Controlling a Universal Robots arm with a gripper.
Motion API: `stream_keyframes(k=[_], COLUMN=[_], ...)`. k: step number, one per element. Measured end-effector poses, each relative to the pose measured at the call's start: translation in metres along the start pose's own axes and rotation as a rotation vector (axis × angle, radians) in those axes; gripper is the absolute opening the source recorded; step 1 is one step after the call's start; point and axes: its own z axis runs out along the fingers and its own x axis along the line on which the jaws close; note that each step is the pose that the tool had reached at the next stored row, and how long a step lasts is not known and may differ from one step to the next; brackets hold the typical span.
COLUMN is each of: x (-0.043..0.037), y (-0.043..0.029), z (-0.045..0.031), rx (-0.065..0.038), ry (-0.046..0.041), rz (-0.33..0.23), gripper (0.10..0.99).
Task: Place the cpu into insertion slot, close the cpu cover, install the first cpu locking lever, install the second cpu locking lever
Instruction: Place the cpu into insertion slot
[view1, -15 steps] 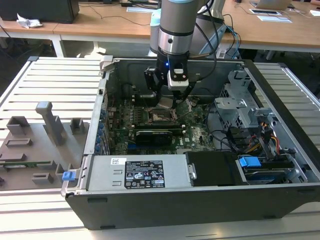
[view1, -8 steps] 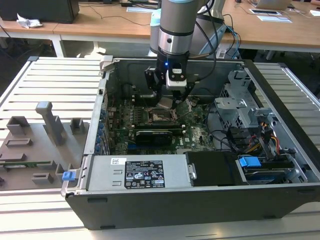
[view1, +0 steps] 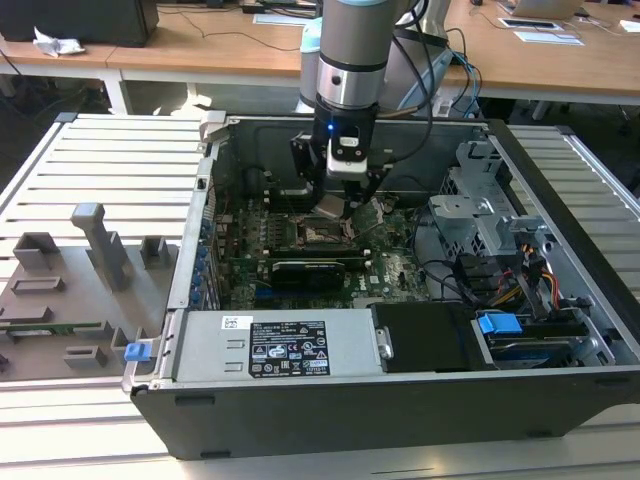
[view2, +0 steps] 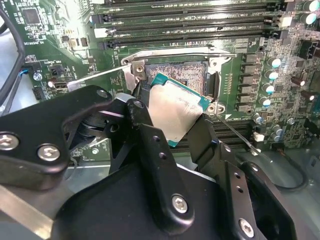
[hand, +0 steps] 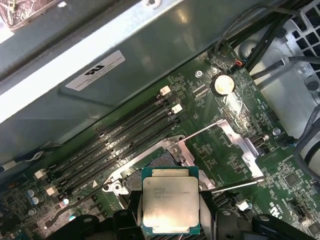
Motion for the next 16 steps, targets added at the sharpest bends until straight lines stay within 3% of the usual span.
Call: stream_keyframes(k=[16], x=[0.0000], y=[0.0000], z=[0.0000], rx=[0.009], ry=[-0.0056], rz=[0.120], gripper=[0.541])
